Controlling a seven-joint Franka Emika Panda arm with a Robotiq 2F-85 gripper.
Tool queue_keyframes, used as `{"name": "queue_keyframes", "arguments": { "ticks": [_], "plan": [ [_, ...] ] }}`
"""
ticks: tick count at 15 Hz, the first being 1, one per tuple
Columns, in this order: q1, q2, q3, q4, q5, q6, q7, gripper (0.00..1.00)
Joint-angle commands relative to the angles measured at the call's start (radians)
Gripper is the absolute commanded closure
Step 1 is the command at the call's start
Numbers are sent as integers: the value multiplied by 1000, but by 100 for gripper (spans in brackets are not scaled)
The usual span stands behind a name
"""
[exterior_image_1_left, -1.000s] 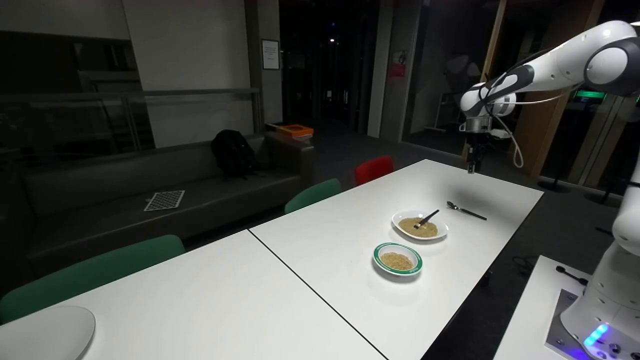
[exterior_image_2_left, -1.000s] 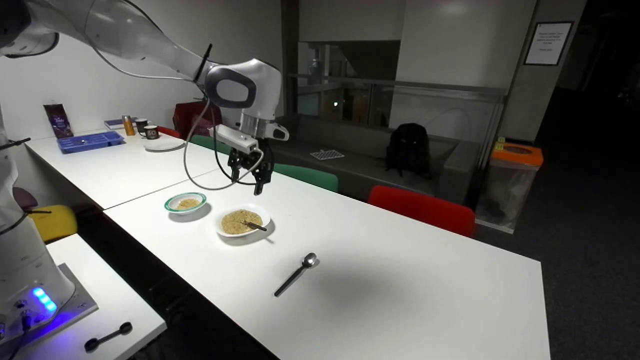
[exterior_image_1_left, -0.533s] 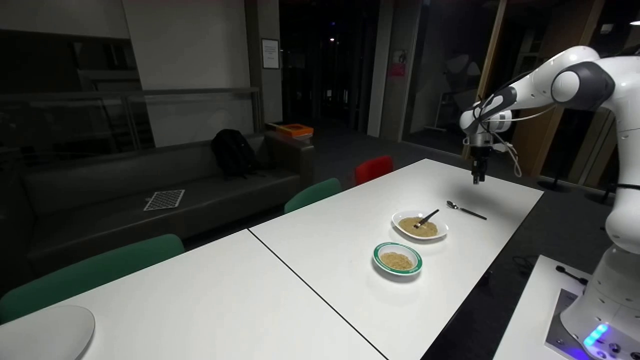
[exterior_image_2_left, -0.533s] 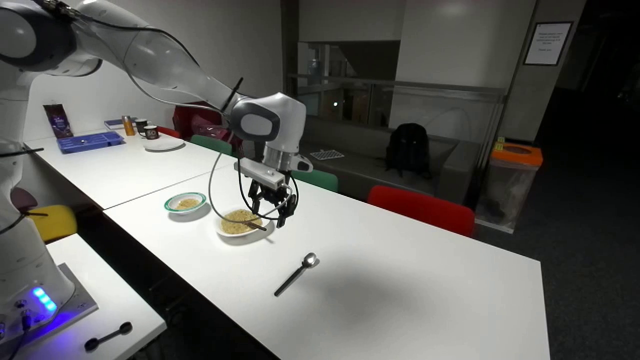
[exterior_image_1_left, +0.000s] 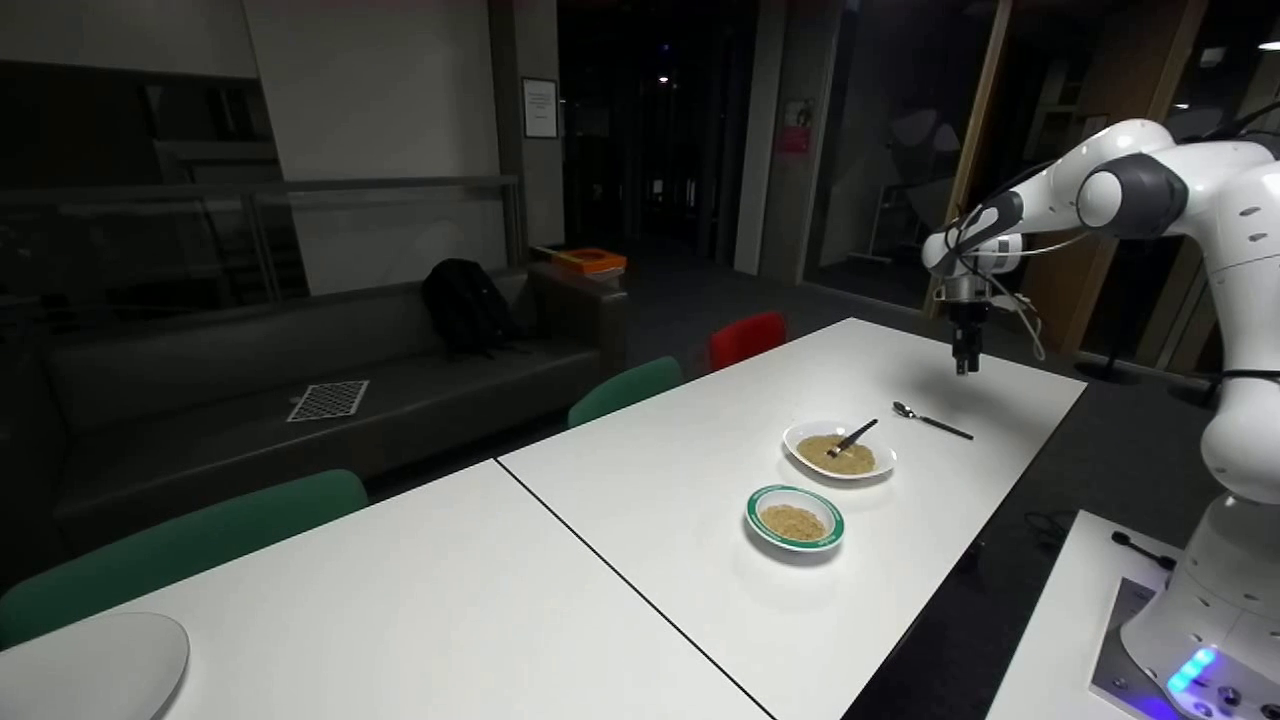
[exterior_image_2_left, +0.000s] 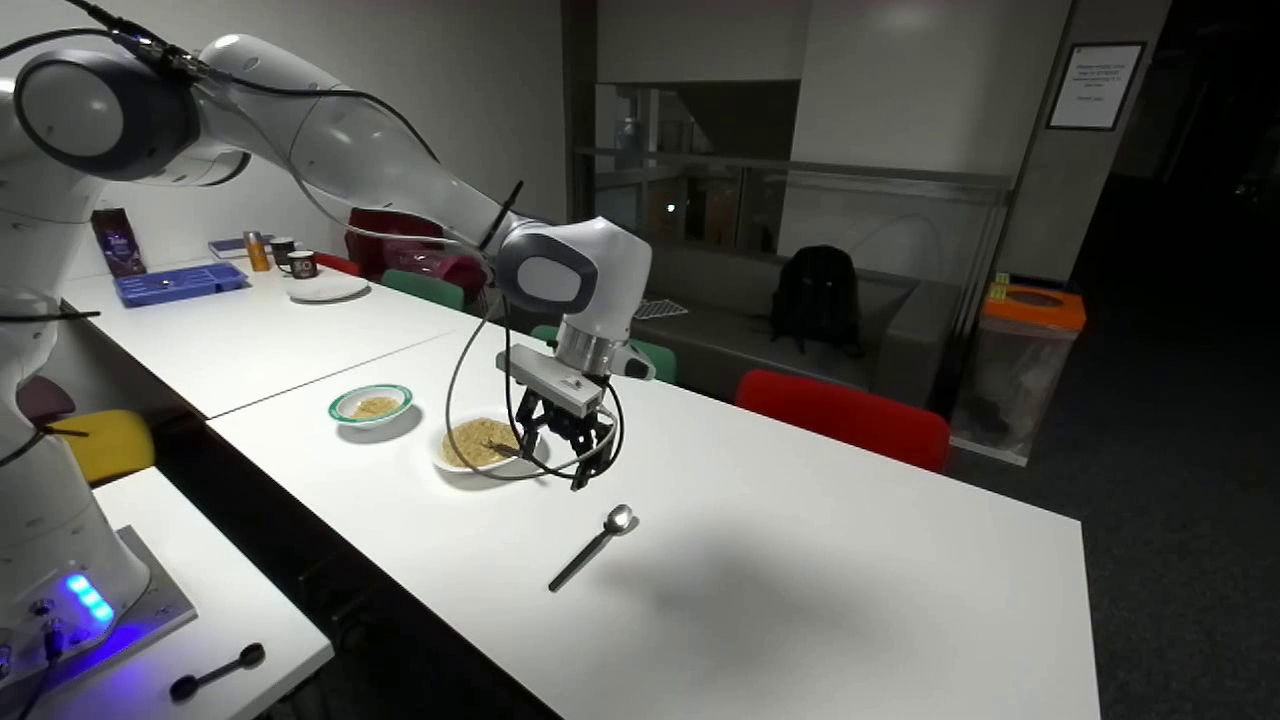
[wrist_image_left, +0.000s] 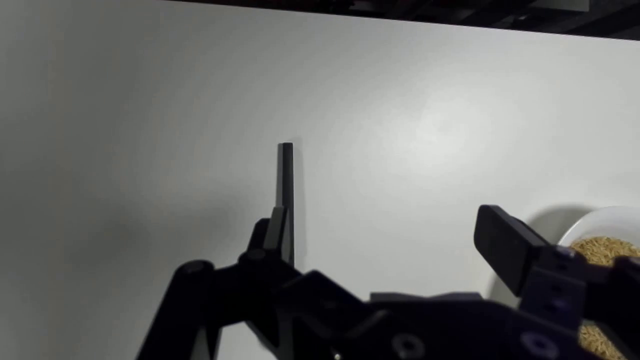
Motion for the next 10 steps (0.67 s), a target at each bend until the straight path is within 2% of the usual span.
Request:
{"name": "queue_keyframes", "arguments": {
  "ticks": [1, 6, 10],
  "plan": [
    [8, -63, 24, -101, -58, 124, -13, 0],
    [17, -109, 36, -241, -119, 382, -25, 0],
    [-1, -119, 52, -288, -88, 447, -42, 0]
  ]
}}
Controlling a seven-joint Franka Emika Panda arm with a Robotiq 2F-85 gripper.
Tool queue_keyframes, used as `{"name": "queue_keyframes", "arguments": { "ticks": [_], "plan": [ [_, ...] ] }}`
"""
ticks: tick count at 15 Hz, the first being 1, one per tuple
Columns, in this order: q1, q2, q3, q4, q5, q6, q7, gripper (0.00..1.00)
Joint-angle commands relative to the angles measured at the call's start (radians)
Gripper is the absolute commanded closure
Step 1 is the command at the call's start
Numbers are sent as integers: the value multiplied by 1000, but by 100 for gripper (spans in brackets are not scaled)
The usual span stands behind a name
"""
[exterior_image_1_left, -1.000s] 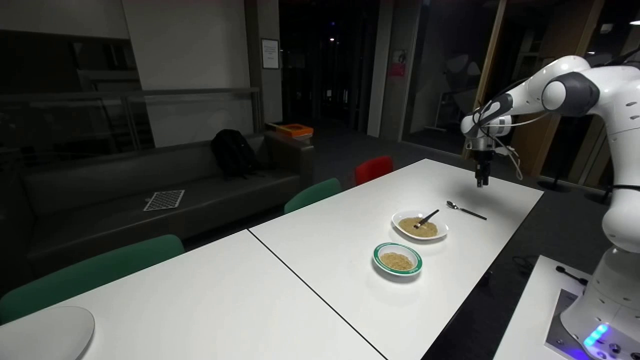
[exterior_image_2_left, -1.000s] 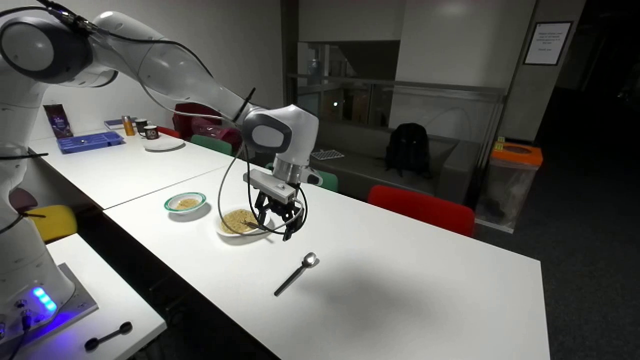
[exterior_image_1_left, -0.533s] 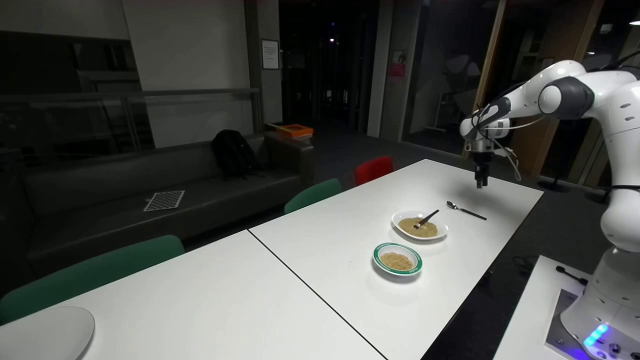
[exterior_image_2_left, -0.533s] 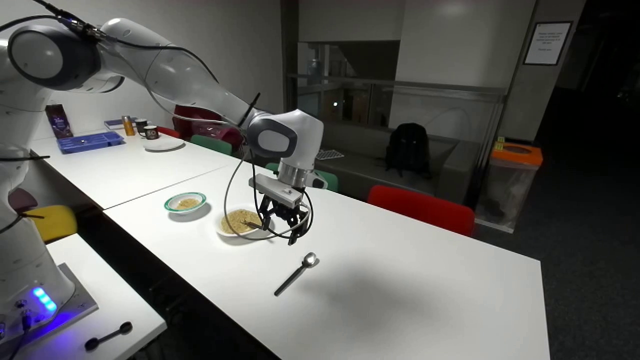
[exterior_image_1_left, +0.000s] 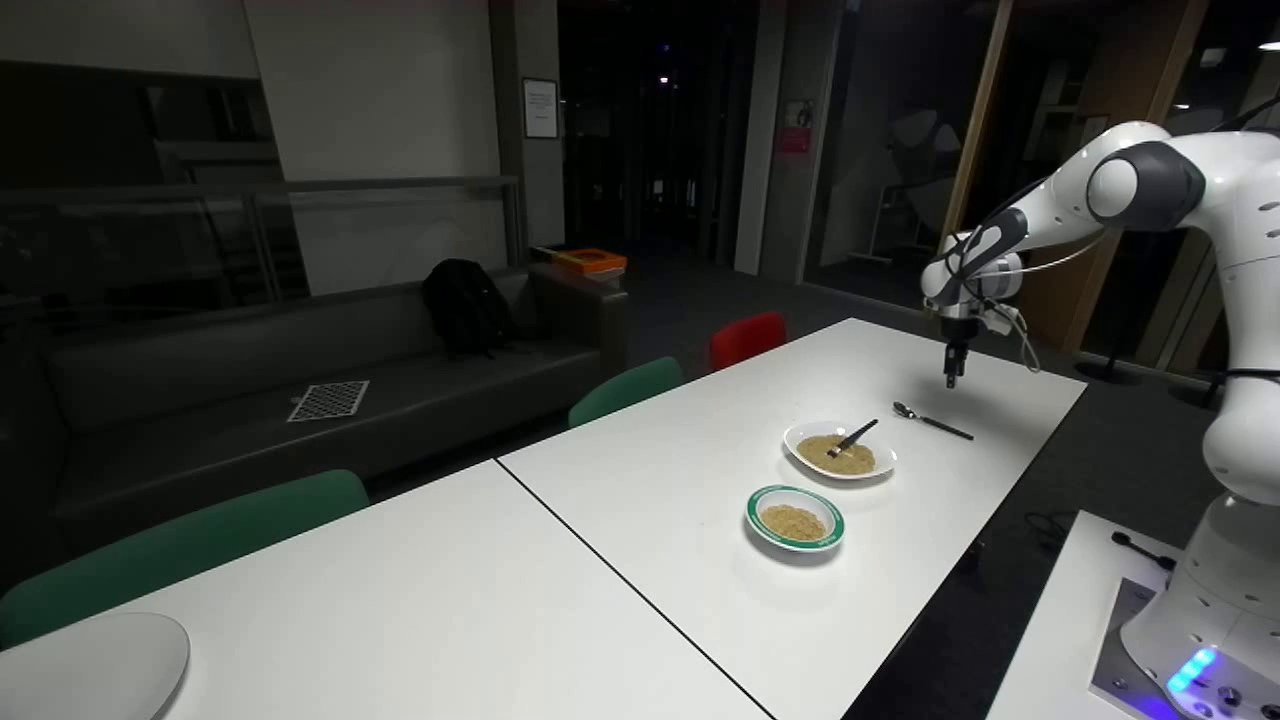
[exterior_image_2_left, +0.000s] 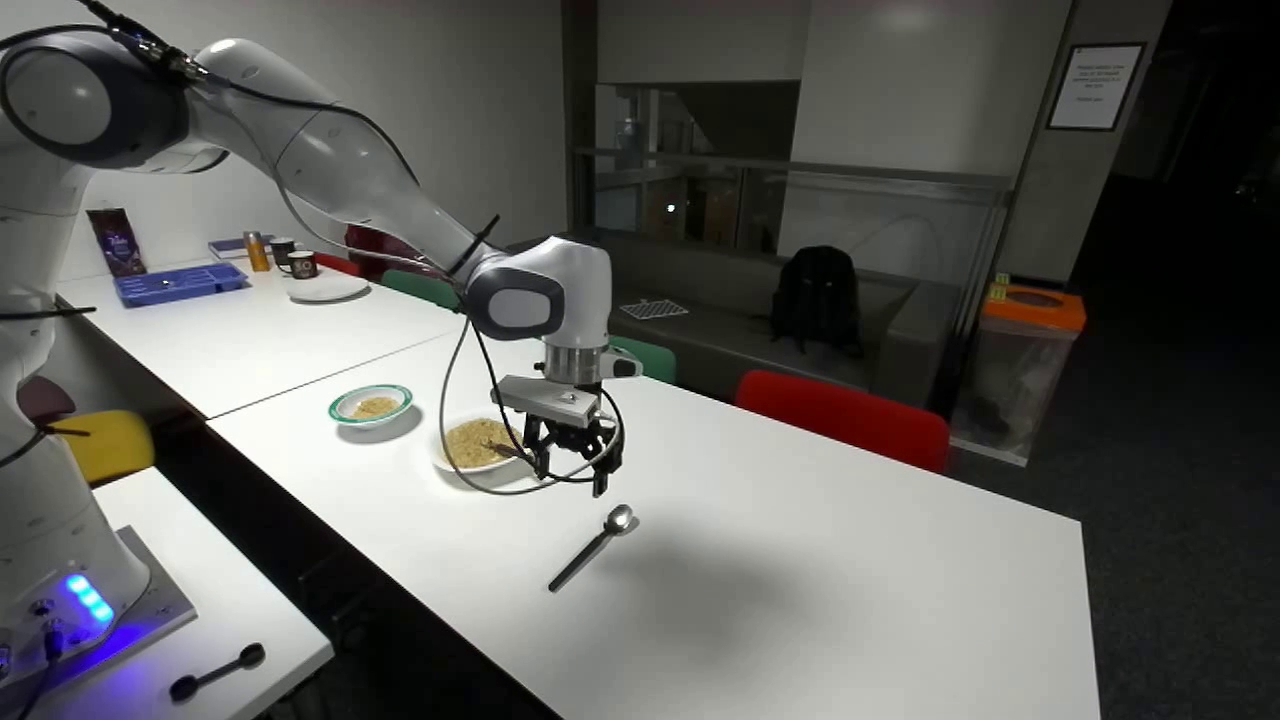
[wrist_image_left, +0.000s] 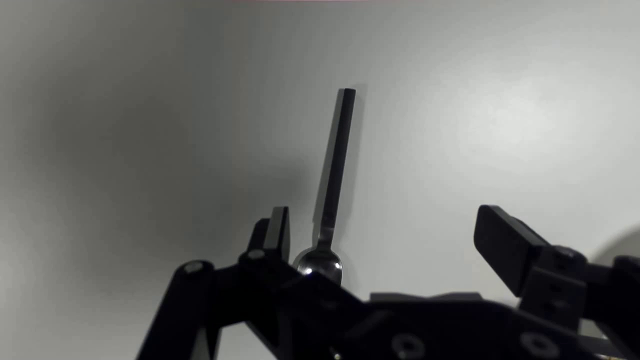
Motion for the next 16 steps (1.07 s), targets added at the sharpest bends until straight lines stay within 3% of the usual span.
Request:
{"name": "queue_keyframes", "arguments": {
  "ticks": [1, 3, 16],
  "plan": [
    [-17, -63, 19, -86, 8, 61, -24, 0],
    [-11, -8, 12, -25, -3, 21, 3, 0],
    [-16, 49, 34, 21, 8, 48, 5, 0]
  ]
}}
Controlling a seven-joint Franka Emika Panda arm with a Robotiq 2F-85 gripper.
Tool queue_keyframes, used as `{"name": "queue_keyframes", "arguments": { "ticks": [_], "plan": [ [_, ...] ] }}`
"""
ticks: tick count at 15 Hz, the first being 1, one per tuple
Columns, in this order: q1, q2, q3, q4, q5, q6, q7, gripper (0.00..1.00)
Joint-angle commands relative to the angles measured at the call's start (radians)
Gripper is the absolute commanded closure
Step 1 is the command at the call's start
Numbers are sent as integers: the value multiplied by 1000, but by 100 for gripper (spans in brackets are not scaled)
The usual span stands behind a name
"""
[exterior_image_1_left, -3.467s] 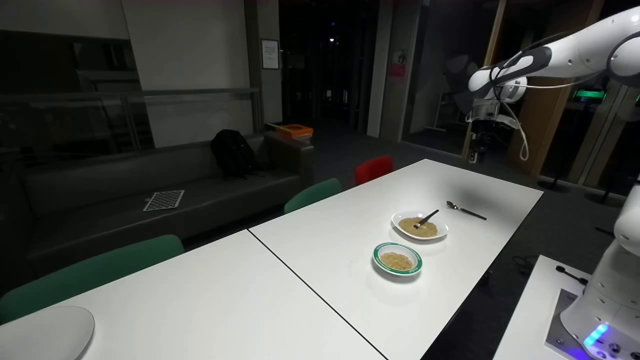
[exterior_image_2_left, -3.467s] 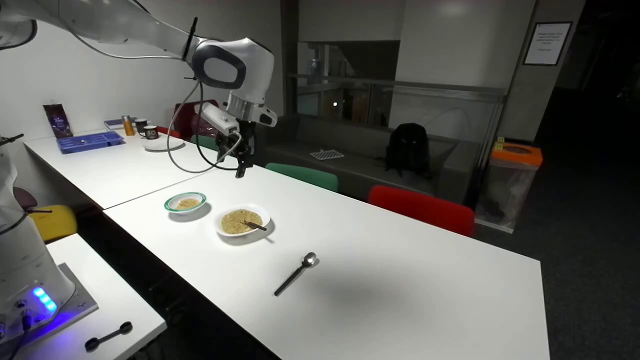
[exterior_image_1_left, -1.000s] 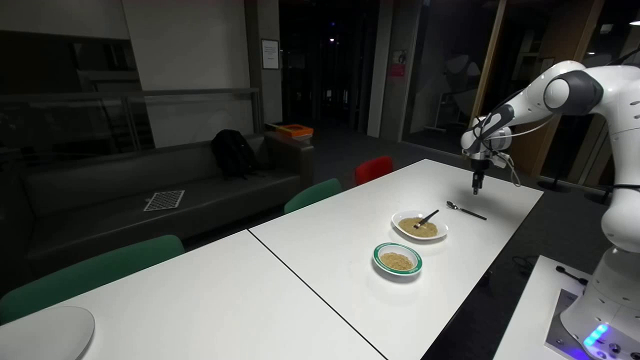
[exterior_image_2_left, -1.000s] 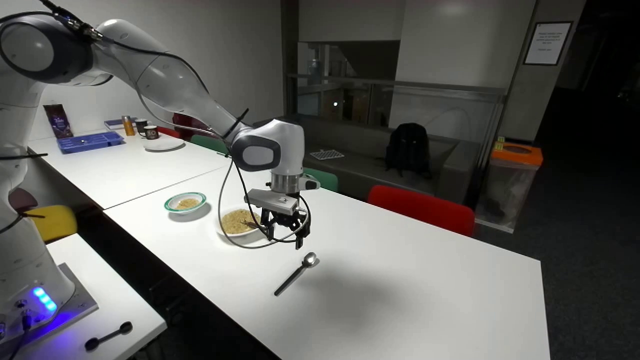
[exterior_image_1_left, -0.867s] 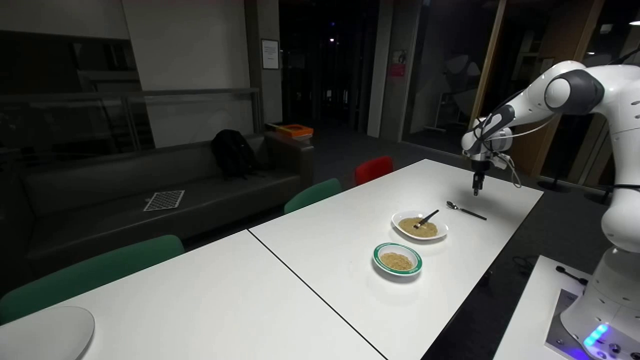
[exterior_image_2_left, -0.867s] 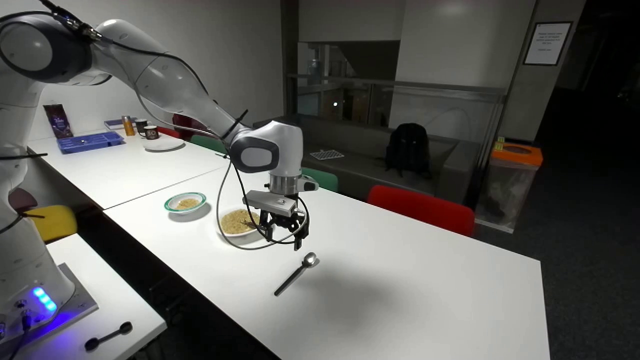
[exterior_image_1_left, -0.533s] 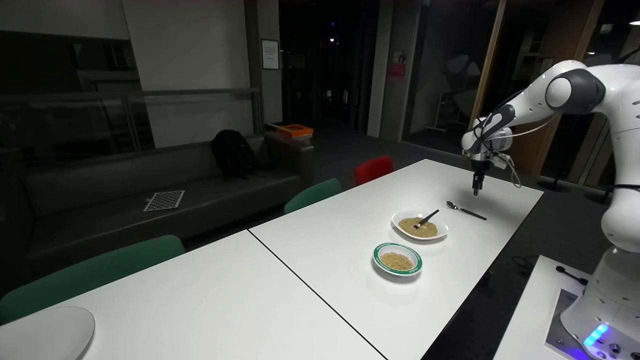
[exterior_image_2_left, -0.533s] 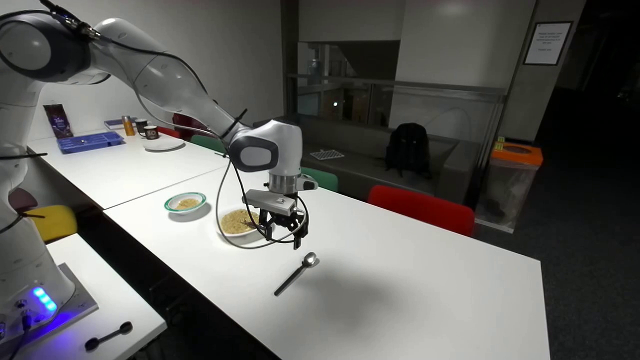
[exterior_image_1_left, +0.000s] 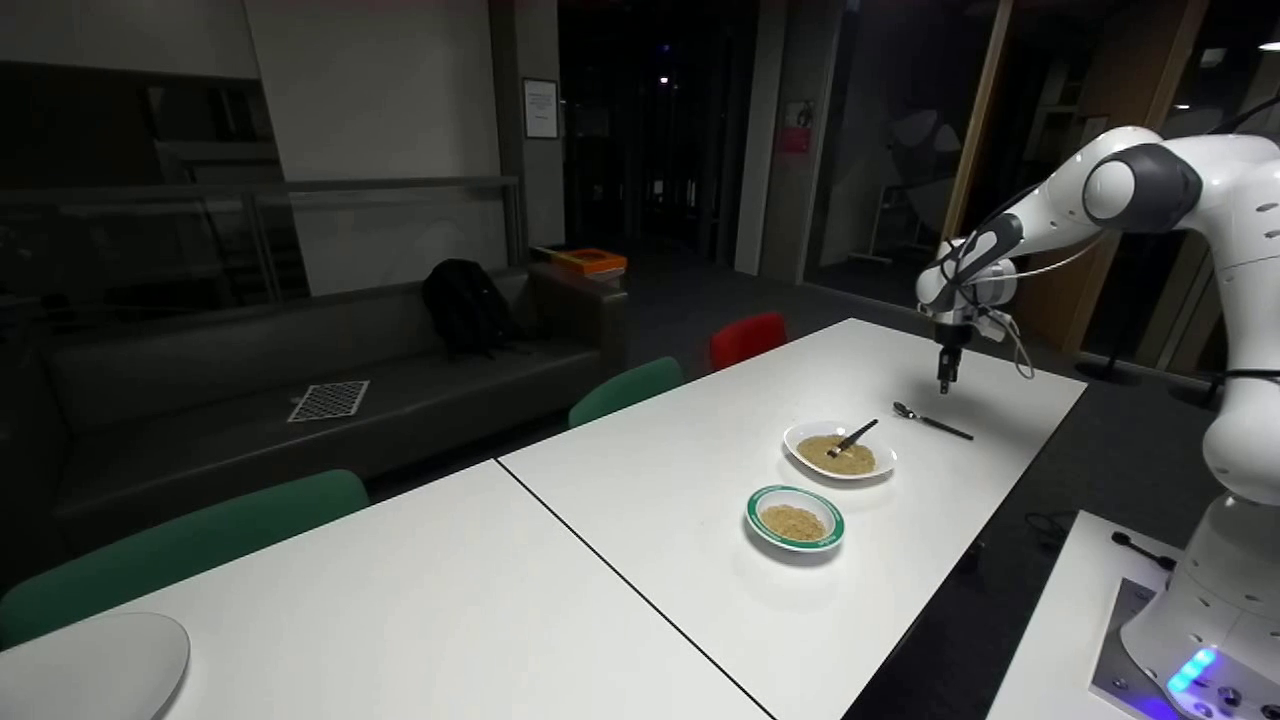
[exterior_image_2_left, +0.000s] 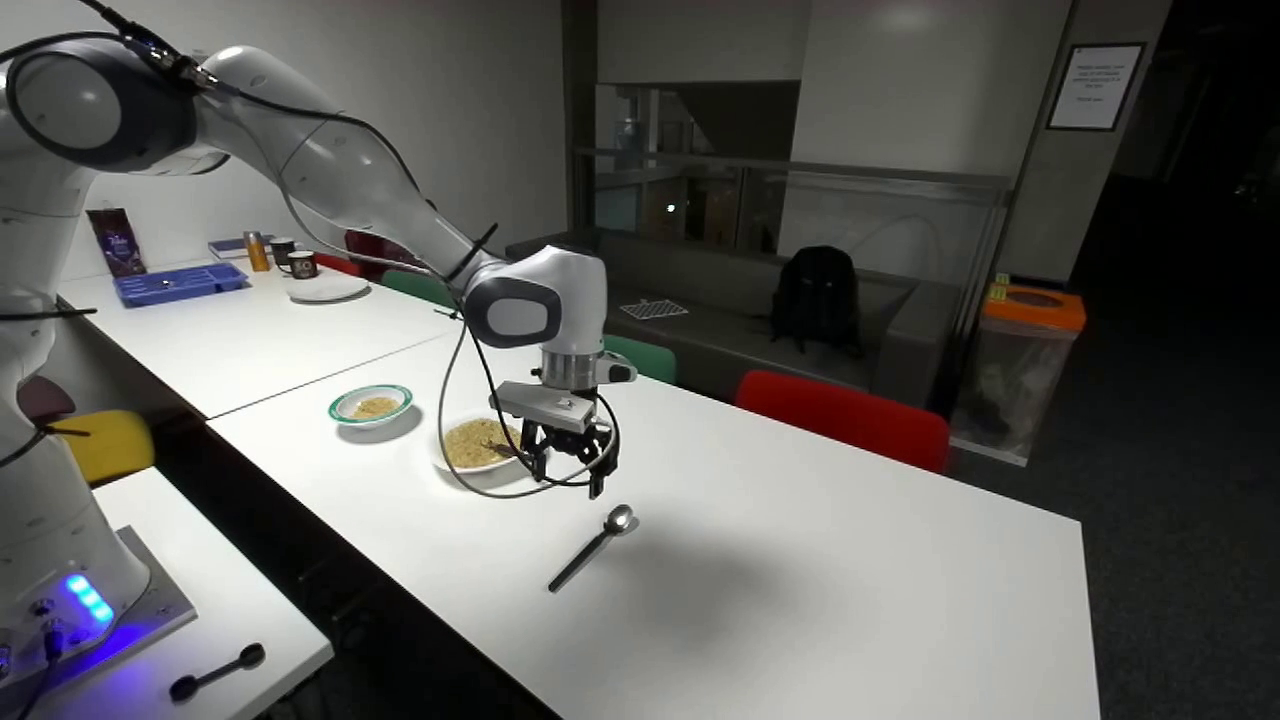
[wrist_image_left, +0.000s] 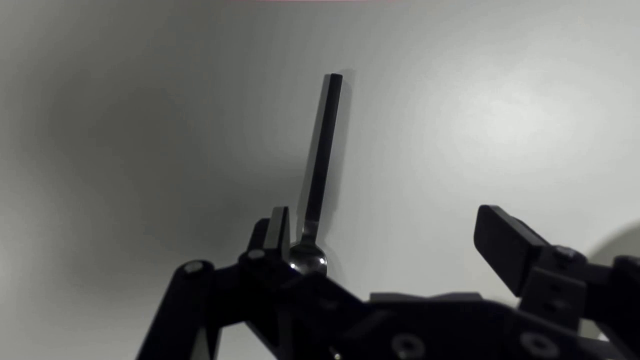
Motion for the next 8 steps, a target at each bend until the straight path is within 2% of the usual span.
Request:
{"name": "queue_keyframes", "arguments": {
  "ticks": [1, 8],
  "plan": [
    [-19, 46, 13, 43, 5, 21, -1, 0],
    [-44, 119, 15, 93, 4, 34, -7, 0]
  ]
}}
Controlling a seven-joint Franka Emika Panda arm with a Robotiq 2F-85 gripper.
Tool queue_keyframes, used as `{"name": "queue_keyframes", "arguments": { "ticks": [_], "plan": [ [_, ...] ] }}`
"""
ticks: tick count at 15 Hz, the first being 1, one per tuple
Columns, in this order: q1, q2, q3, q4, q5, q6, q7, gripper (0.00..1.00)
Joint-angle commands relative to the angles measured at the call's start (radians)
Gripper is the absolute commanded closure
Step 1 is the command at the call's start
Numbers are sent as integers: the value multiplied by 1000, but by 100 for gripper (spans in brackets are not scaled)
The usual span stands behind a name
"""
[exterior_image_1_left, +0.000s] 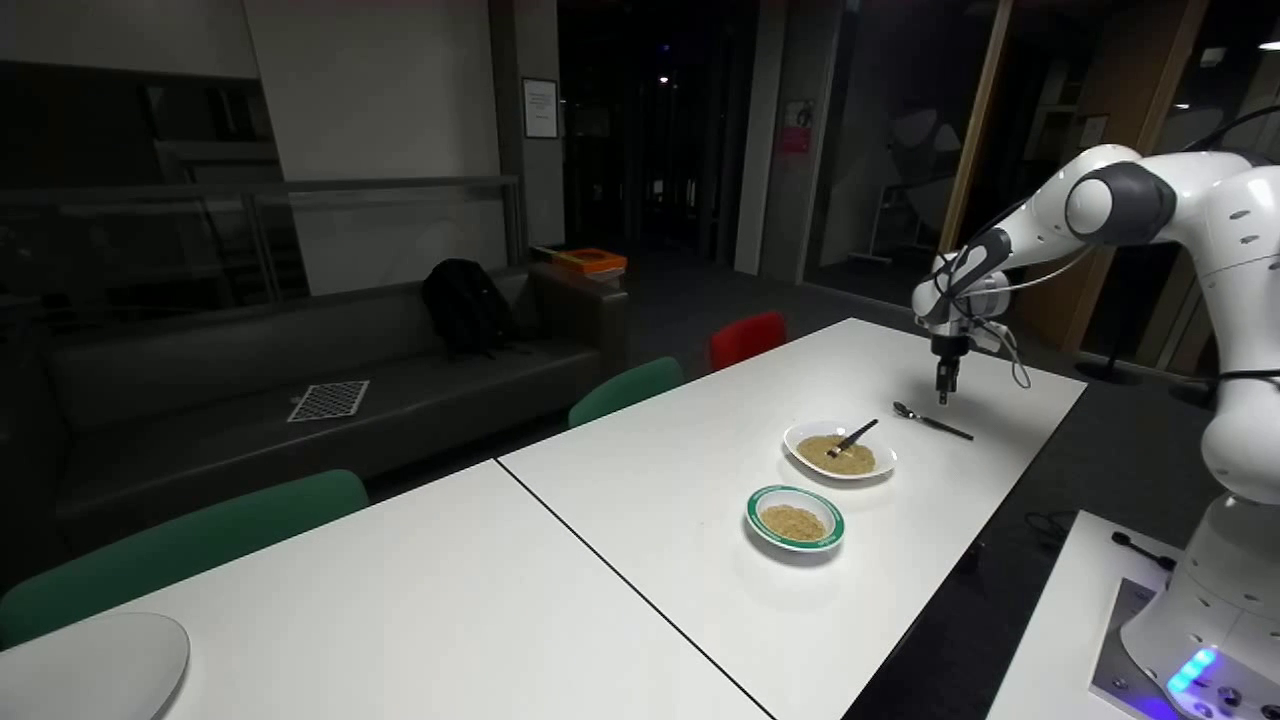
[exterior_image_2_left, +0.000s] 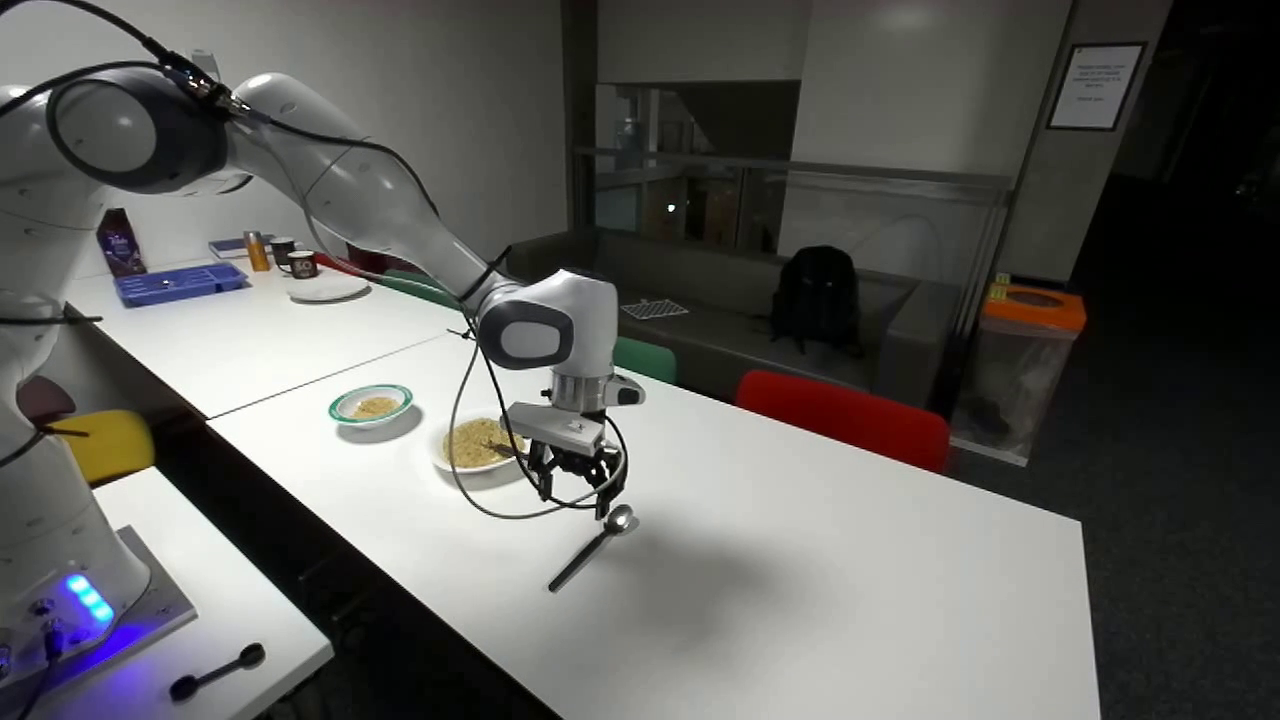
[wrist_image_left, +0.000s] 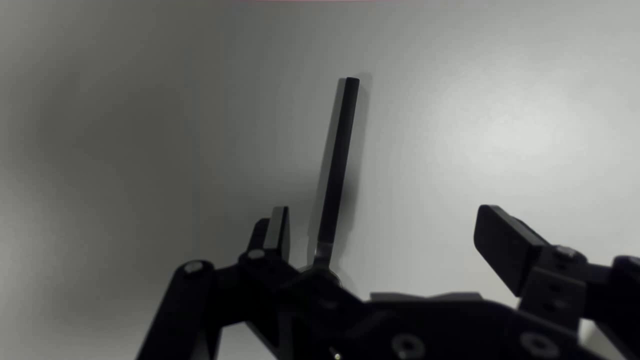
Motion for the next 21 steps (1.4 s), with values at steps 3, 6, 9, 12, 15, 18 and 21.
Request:
{"name": "queue_keyframes", "arguments": {
  "ticks": [3, 6, 9, 12, 15, 18, 21],
  "plan": [
    [-39, 56, 13, 52, 1, 35, -8, 0],
    [-46, 76, 14, 68, -1, 33, -7, 0],
    [-51, 93, 17, 82, -1, 28, -9, 0],
    [-53, 107, 18, 95, -3, 25, -8, 0],
    [-52, 116, 19, 103, -4, 22, -7, 0],
    [-54, 128, 21, 115, -3, 18, -7, 0],
    [-56, 125, 22, 102, 5, 29, -1, 0]
  ]
}}
